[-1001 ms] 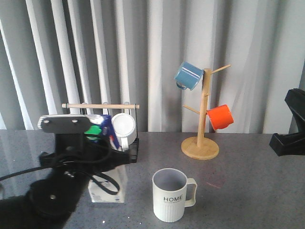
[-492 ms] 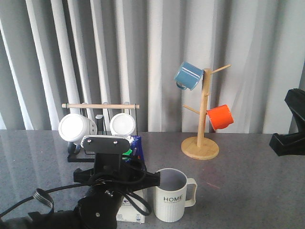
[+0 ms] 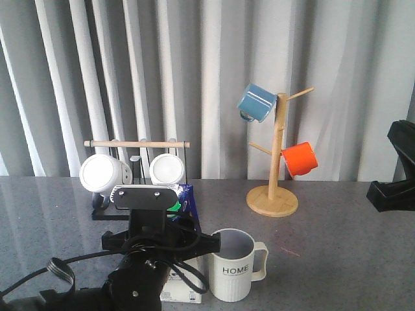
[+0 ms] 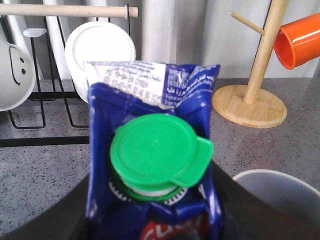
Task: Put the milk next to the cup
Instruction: 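Lower the milk carton onto the table beside the mug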
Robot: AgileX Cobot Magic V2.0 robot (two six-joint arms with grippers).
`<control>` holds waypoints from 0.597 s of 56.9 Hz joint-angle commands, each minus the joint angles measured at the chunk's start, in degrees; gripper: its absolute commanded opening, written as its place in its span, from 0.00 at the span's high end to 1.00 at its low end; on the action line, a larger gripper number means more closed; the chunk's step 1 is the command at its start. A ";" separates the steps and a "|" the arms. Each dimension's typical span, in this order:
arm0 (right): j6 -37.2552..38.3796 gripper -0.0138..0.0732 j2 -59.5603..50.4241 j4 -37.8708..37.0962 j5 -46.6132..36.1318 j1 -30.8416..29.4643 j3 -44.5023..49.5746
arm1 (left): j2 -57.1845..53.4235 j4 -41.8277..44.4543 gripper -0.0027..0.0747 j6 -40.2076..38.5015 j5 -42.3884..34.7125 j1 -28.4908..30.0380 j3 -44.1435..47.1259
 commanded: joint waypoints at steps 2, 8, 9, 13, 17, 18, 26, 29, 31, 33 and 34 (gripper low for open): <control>-0.32 0.85 -0.80 -0.10 -4.06 -0.20 -1.78 | -2.40 1.67 0.97 -0.64 -2.26 -0.43 -1.76; -0.32 0.85 -0.80 -0.10 -4.06 -0.20 -1.78 | -2.40 1.67 0.96 -0.58 -2.32 -0.43 -1.76; -0.32 0.85 -0.80 -0.10 -4.06 -0.20 -1.78 | -2.40 1.67 0.96 -0.44 -2.32 -0.43 -1.76; -0.32 0.85 -0.80 -0.10 -4.06 -0.20 -1.78 | -2.53 1.82 0.91 0.00 -1.60 -0.43 -1.76; -0.32 0.85 -0.80 -0.10 -4.06 -0.20 -1.78 | -2.53 2.21 0.80 -0.05 -1.26 -0.43 -1.76; -0.32 0.85 -0.80 -0.10 -4.06 -0.20 -1.78 | -2.53 2.27 0.77 -0.05 -1.19 -0.43 -1.76; -0.32 0.85 -0.80 -0.10 -4.06 -0.20 -1.78 | -2.66 2.23 0.39 -0.45 -1.48 -0.51 -1.76; -0.32 0.85 -0.80 -0.10 -4.06 -0.20 -1.78 | -3.16 2.23 0.20 -0.11 -1.16 -0.51 -1.76; -0.32 0.85 -0.80 -0.10 -4.06 -0.20 -1.78 | -3.33 2.23 0.11 0.13 -0.90 -0.51 -1.76; -0.32 0.85 -0.80 -0.10 -4.06 -0.20 -1.78 | -3.65 2.28 0.01 0.54 -0.90 -0.51 -1.76; -0.32 0.85 -0.80 -0.10 -4.06 -0.20 -1.78 | -3.77 2.28 0.01 0.84 -0.90 -0.51 -1.76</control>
